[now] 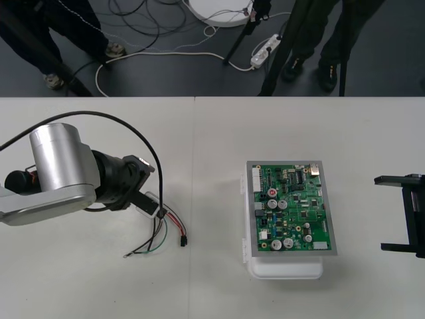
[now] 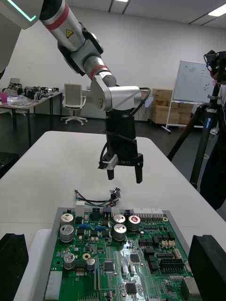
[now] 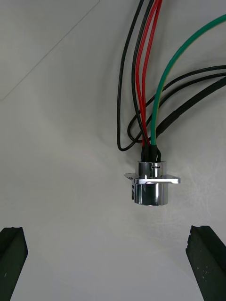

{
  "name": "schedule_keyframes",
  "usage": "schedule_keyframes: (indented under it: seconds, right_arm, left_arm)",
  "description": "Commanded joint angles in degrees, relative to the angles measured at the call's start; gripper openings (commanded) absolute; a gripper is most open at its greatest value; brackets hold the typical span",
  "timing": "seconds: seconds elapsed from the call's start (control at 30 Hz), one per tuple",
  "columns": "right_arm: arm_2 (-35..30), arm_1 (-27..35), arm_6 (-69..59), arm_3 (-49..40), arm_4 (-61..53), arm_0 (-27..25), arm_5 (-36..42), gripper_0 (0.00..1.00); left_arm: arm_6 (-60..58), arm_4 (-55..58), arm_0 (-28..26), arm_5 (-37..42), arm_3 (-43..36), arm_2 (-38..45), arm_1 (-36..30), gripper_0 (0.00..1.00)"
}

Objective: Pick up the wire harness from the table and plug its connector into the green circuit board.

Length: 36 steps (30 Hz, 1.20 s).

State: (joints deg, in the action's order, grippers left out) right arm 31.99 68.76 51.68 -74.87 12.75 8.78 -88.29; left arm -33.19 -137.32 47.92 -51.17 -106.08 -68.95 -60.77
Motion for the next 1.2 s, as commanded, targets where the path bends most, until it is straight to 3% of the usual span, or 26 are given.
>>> schedule_keyframes:
  seconds: [0.03, 0.87, 1.2]
  right_arm:
    - [0.62, 0.49, -3.08, 0.42, -0.79, 1.59, -0.66, 1.00]
    - [0.62, -0.30, -4.13, -0.02, -0.71, 1.85, -0.22, 1.00]
    - [0.62, -0.38, -4.13, 0.07, -0.44, 1.85, -0.13, 1.00]
  left_arm:
    - [-1.97, -3.04, 2.53, -2.44, -1.85, -1.54, 1.97, 1.00]
    - [-7.15, -10.95, 3.32, -11.49, -1.94, -7.17, 4.96, 1.00]
    - [-14.27, -14.91, 3.76, -14.22, -1.67, -9.72, 7.69, 1.00]
